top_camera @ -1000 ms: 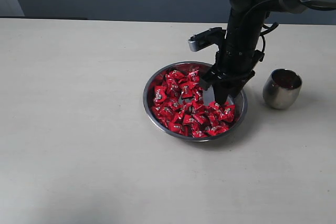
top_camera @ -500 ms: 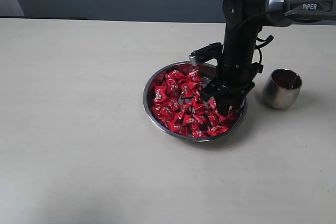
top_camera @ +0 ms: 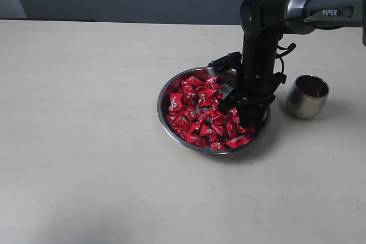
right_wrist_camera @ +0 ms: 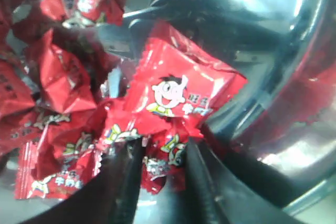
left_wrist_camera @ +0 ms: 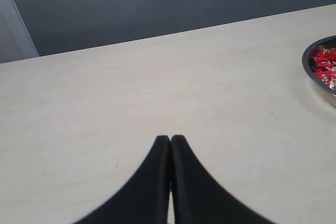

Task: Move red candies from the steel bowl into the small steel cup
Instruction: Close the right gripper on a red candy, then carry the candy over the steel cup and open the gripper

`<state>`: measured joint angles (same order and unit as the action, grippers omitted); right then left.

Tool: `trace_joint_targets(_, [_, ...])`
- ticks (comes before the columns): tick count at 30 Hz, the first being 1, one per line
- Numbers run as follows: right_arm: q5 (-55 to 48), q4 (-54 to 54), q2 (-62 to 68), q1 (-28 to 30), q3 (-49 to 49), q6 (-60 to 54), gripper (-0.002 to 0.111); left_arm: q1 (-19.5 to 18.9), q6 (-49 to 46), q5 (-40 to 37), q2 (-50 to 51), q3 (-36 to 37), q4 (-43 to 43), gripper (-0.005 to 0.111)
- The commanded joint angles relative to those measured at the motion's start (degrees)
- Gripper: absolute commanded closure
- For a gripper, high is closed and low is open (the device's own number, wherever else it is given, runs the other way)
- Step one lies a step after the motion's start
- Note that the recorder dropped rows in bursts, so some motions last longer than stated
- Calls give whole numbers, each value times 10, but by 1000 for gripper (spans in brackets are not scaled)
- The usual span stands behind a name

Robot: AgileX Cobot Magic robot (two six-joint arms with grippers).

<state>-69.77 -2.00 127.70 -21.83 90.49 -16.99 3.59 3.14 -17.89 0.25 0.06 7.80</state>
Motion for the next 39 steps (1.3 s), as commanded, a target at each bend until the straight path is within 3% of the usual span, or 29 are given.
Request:
trace_joint_targets(1, [0,20,3,1,1,1,99,6,3,2,-2,-1,0,106])
trace_joint_targets(3, [2,20,-3,1,1,1,109,6,3,2,-2,-1,0,106])
trace_joint_targets(18, [5,25,-105,8,14,1,109,6,3,2,-2,-1,0,106])
trace_joint_targets(31, [-2,29,-171,136,12,25,109,6,3,2,-2,-1,0,106])
trace_joint_targets(39, [31,28,-171,168,-5,25,109,6,3,2,-2,-1,0,106])
